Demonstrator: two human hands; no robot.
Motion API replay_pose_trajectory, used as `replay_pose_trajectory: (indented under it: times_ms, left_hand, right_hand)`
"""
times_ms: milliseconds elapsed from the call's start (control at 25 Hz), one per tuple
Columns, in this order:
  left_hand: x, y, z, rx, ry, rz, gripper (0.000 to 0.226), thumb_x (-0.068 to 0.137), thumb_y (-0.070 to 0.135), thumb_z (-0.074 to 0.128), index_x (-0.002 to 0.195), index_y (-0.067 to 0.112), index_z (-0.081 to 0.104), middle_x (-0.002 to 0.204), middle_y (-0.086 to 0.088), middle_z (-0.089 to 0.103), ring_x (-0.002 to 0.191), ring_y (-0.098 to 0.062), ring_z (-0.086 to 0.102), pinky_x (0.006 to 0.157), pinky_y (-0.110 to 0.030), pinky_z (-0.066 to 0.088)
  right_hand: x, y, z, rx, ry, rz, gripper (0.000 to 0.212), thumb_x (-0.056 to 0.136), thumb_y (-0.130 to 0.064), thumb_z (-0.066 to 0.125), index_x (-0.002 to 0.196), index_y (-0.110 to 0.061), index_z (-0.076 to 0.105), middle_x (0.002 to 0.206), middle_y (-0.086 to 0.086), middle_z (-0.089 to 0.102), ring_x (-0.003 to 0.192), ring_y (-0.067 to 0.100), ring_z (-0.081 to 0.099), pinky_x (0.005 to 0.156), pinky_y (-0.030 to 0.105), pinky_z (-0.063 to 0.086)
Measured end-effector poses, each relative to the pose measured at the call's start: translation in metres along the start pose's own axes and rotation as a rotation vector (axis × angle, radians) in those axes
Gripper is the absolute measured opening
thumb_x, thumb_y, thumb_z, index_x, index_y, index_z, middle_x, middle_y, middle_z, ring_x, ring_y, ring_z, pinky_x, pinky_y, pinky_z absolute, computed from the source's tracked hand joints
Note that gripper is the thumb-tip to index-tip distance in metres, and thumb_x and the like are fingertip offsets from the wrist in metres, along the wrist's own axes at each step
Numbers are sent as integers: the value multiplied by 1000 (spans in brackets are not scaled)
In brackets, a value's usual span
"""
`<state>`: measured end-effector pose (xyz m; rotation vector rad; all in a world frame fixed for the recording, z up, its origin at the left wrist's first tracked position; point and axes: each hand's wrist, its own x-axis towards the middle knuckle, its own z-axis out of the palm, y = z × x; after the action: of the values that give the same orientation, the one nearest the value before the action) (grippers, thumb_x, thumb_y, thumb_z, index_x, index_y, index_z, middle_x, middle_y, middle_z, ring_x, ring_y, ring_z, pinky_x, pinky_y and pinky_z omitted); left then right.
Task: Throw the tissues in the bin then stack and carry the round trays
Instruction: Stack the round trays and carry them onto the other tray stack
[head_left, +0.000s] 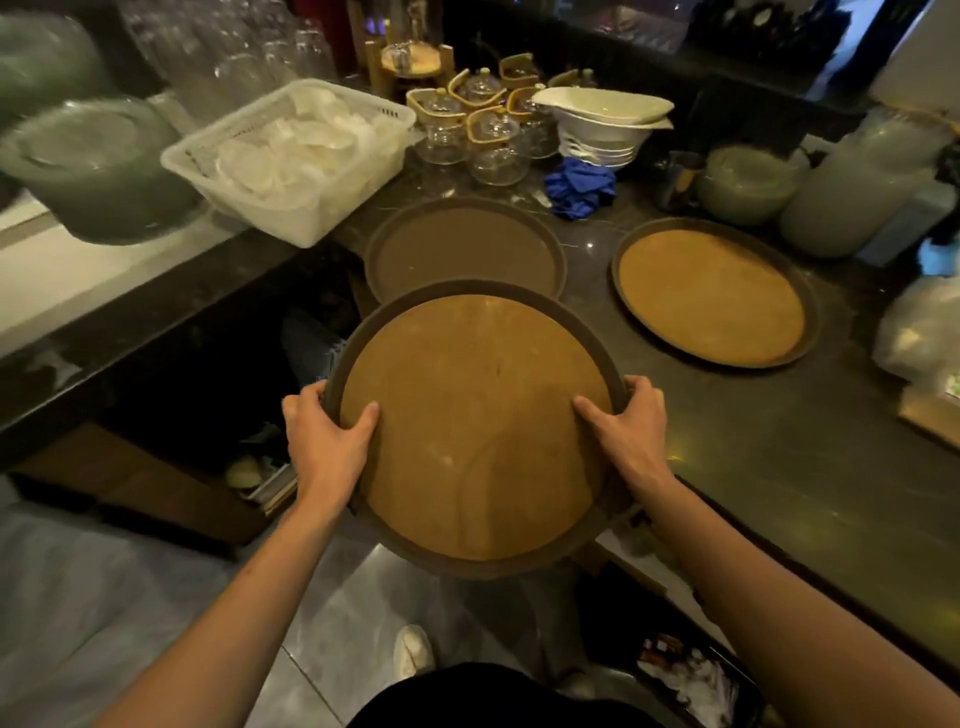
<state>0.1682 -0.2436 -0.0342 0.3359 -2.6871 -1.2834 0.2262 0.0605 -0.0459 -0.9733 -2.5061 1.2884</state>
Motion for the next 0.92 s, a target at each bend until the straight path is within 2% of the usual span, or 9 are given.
replay_pose_trajectory:
  times_ms: [160,320,600,800,920]
  left_hand:
    - [45,-22,-25,-41,-21,-20,53,79,29,74,122,9,49,119,-12,44,92,-15,42,83,-27,37]
    - [78,-27,-20,-86,-70,-46,55,79,28,75,124,10,49,121,-11,43,95,-15,43,86,-28,38]
    - [133,-7,31,-96,-119,-54,60,80,26,72,133,11,47,127,-11,42,112,-24,48,95,-32,38]
    - [178,25,76,-85,-119,-73,60,81,25,72,135,13,47,129,-10,42,115,-24,48,94,-30,37]
    - [201,39,101,-71,-103,-77,60,81,27,71,134,15,47,128,-8,40,115,-23,47,97,-30,37]
  right_hand:
    - [1,-39,42,-24,19,-9,68,77,-44,76,129,-13,47,121,4,44,111,23,49,95,37,45]
    - [20,-57,55,-58,35,18,65,76,-44,76,127,-15,48,121,4,45,109,22,51,95,41,48]
    - [98,-63,64,-67,40,36,70,74,-43,78,129,-11,49,125,9,48,111,24,52,96,41,47]
    - [169,-64,66,-15,10,66,77,65,-51,78,126,-12,51,121,10,56,107,25,58,92,48,52]
    - [206,-67,70,-18,-15,87,74,69,-48,79,127,-12,50,125,9,53,109,25,56,94,47,50]
